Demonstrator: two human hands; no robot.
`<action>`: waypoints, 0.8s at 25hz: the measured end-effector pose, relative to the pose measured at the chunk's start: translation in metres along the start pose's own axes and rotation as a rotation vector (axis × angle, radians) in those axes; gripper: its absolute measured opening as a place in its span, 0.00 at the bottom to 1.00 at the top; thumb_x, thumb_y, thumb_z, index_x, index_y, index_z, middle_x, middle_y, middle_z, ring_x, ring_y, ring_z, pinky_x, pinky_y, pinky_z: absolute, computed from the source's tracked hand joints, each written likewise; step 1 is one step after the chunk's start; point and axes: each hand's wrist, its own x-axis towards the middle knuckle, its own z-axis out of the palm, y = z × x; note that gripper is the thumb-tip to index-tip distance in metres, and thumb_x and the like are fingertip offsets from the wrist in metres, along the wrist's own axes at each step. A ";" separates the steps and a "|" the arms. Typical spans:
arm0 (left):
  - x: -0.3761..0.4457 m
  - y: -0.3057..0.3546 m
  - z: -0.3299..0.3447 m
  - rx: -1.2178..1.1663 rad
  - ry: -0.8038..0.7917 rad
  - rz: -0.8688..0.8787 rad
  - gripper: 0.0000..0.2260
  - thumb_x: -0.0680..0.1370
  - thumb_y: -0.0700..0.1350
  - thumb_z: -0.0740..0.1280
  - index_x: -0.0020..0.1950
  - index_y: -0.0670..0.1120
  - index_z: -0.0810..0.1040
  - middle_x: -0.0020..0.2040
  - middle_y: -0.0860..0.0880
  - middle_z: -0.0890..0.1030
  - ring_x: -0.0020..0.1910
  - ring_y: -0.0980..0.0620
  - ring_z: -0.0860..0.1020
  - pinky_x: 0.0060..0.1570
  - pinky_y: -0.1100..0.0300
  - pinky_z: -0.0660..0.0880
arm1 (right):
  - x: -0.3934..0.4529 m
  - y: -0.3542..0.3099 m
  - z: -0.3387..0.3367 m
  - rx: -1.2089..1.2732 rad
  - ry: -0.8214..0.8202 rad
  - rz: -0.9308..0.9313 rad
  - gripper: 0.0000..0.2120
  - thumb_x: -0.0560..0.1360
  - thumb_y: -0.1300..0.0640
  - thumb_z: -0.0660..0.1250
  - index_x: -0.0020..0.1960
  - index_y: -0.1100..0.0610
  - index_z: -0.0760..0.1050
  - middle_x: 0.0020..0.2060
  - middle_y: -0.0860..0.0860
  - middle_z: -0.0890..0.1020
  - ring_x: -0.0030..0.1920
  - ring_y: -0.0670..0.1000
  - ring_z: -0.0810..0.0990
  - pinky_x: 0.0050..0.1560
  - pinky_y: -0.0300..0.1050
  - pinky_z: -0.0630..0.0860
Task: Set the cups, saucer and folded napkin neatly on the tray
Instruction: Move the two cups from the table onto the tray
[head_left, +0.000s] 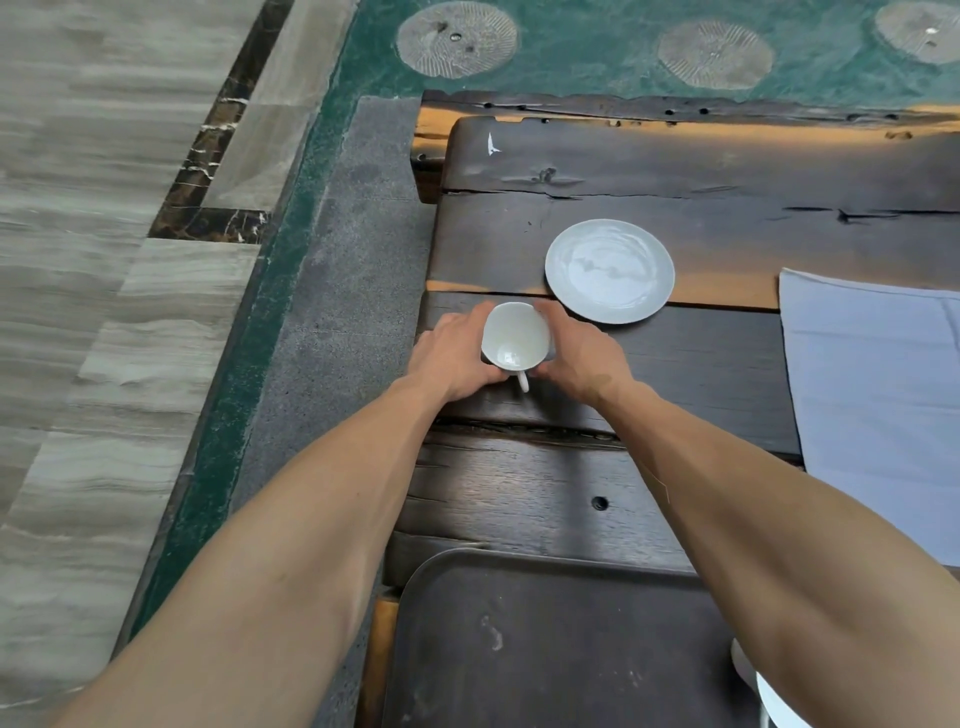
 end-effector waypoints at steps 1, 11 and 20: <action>-0.001 0.000 0.000 -0.002 -0.010 -0.002 0.36 0.66 0.58 0.74 0.70 0.56 0.63 0.60 0.44 0.76 0.63 0.39 0.72 0.54 0.46 0.73 | -0.002 0.000 0.001 -0.005 0.011 0.003 0.32 0.67 0.45 0.73 0.65 0.46 0.62 0.56 0.51 0.81 0.56 0.59 0.79 0.46 0.52 0.74; -0.047 0.021 -0.007 -0.105 -0.098 0.007 0.29 0.67 0.52 0.70 0.67 0.58 0.66 0.61 0.47 0.78 0.61 0.41 0.75 0.53 0.45 0.76 | -0.064 -0.019 0.000 0.016 0.029 0.105 0.29 0.65 0.44 0.73 0.59 0.50 0.63 0.43 0.49 0.80 0.44 0.58 0.80 0.39 0.50 0.75; -0.144 0.041 0.003 -0.186 -0.145 0.083 0.22 0.72 0.50 0.69 0.65 0.58 0.70 0.63 0.54 0.77 0.62 0.46 0.74 0.57 0.46 0.74 | -0.180 -0.043 0.002 0.002 0.022 0.178 0.32 0.61 0.39 0.69 0.59 0.50 0.63 0.43 0.50 0.82 0.41 0.59 0.80 0.37 0.47 0.71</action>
